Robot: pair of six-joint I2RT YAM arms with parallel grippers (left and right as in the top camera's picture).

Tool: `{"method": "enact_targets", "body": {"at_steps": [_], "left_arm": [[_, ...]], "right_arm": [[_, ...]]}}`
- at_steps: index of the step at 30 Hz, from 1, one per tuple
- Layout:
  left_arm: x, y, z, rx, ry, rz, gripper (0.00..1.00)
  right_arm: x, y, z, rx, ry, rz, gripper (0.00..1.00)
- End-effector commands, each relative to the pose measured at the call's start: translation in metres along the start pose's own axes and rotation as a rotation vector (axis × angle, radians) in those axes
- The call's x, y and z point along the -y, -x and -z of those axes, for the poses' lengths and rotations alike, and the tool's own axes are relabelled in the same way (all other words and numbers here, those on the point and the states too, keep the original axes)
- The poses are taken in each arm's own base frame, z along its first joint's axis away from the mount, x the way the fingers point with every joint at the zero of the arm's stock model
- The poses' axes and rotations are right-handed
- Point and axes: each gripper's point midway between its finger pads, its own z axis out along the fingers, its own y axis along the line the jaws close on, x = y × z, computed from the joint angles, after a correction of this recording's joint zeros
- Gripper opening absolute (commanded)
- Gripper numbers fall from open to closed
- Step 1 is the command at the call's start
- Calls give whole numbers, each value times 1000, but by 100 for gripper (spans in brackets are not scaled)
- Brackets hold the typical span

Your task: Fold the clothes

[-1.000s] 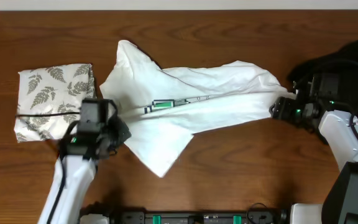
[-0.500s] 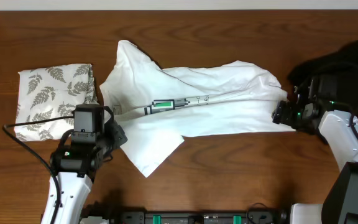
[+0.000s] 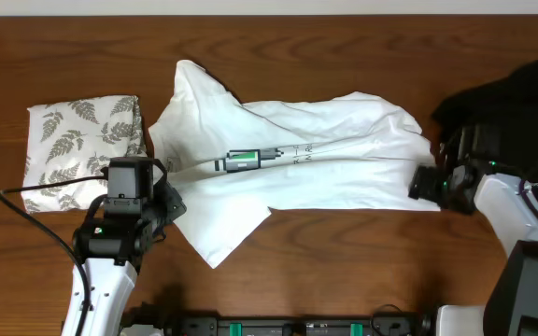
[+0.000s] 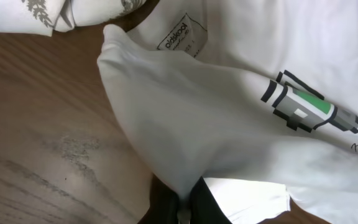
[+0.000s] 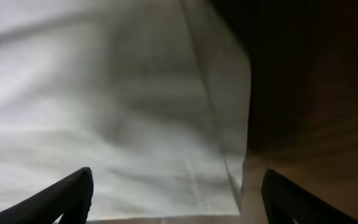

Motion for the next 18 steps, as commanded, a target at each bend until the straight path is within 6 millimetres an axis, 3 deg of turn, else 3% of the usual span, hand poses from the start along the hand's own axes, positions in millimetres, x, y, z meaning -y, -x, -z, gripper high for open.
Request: {"method": "enact_targets", "body": {"at_steps": [1, 8, 18], "left_arm": [[-3, 6, 3, 24, 15, -7, 6], [-3, 5, 3, 22, 16, -6, 6], [-3, 5, 3, 18, 19, -7, 6]], "right_arm": [[3, -12, -8, -25, -15, 1, 85], [5, -22, -16, -30, -15, 1, 83], [-1, -20, -16, -23, 25, 2, 55]]}}
